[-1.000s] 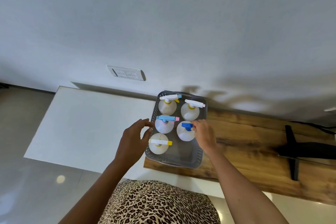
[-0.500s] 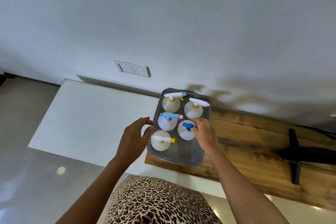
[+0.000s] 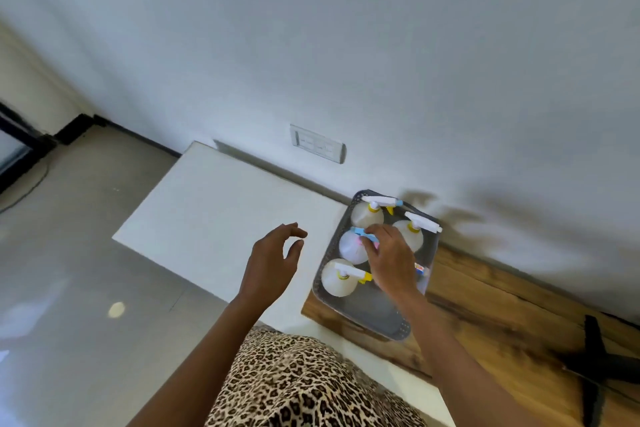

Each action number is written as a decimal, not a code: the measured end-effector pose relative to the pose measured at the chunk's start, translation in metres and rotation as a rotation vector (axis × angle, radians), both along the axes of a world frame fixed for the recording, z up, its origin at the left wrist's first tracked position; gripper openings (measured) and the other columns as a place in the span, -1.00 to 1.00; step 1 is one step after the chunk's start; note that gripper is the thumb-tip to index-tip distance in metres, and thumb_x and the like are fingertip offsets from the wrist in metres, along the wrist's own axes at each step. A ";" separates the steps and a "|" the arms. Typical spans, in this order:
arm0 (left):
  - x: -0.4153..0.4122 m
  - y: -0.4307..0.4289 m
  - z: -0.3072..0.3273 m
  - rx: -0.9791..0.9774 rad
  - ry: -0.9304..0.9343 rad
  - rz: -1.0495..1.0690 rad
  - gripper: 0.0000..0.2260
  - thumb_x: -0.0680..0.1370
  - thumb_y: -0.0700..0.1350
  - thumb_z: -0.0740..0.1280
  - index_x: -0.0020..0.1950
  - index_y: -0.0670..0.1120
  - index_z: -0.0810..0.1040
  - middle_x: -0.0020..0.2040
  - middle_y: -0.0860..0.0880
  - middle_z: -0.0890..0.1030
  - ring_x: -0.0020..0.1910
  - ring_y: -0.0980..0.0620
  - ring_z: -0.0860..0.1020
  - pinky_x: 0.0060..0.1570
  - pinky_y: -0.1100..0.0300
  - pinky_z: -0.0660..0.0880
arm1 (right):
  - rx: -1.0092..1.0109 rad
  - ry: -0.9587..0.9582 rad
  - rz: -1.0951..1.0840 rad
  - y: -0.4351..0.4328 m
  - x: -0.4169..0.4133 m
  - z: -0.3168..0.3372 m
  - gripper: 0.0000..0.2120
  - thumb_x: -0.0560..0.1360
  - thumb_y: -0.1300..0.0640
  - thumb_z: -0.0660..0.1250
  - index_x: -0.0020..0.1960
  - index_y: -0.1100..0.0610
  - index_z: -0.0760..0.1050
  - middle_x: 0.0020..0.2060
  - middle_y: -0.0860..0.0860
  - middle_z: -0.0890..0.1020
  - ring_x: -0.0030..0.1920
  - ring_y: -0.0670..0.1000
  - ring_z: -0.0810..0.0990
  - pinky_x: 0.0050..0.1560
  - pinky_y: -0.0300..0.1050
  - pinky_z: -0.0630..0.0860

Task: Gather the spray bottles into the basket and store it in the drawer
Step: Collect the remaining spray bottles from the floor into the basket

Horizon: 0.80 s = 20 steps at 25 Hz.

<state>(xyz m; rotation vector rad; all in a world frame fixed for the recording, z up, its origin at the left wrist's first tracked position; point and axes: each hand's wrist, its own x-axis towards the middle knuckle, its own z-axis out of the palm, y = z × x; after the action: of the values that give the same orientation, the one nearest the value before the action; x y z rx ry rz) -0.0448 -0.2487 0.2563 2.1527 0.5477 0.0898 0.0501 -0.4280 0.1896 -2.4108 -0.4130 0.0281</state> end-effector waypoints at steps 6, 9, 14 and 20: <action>-0.096 0.064 0.022 0.009 -0.066 0.297 -0.85 0.52 -0.17 0.28 0.06 -0.02 0.56 0.23 0.00 0.57 0.24 0.06 0.49 0.17 0.23 0.37 | 0.104 -0.066 0.254 0.107 -0.053 0.039 -0.89 0.48 0.22 0.33 -0.02 0.19 0.58 -0.03 0.11 0.64 0.05 0.12 0.57 0.00 -0.05 0.49; -0.178 0.102 0.037 0.062 -0.092 0.471 -0.83 0.53 -0.16 0.28 0.09 0.00 0.55 0.21 0.02 0.58 0.17 0.06 0.52 0.08 0.33 0.35 | 0.124 -0.116 0.415 0.171 -0.112 0.059 -0.89 0.49 0.20 0.32 -0.02 0.16 0.58 -0.03 0.07 0.66 0.05 0.08 0.58 -0.07 -0.11 0.48; -0.327 0.151 0.057 0.162 -0.102 0.749 -0.83 0.53 -0.16 0.27 0.10 -0.02 0.53 0.14 0.02 0.62 0.09 0.03 0.55 -0.02 0.38 0.33 | 0.179 -0.160 0.714 0.273 -0.238 0.087 -0.89 0.49 0.20 0.32 -0.02 0.17 0.58 -0.03 0.06 0.67 0.05 0.07 0.59 -0.10 -0.12 0.49; -0.510 0.153 0.047 0.140 -0.096 1.206 -0.84 0.53 -0.17 0.26 0.08 -0.02 0.54 0.14 0.02 0.61 0.10 0.02 0.54 0.01 0.27 0.37 | 0.201 -0.150 1.146 0.359 -0.416 0.095 -0.92 0.49 0.19 0.31 -0.08 0.17 0.57 -0.09 0.06 0.67 -0.01 0.08 0.57 -0.11 -0.13 0.46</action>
<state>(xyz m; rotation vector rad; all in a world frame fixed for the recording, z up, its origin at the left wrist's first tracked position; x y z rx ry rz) -0.5547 -0.0952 0.3031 1.6343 1.7293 0.8895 -0.3661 -0.0690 0.2844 -1.6908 -1.7014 0.2904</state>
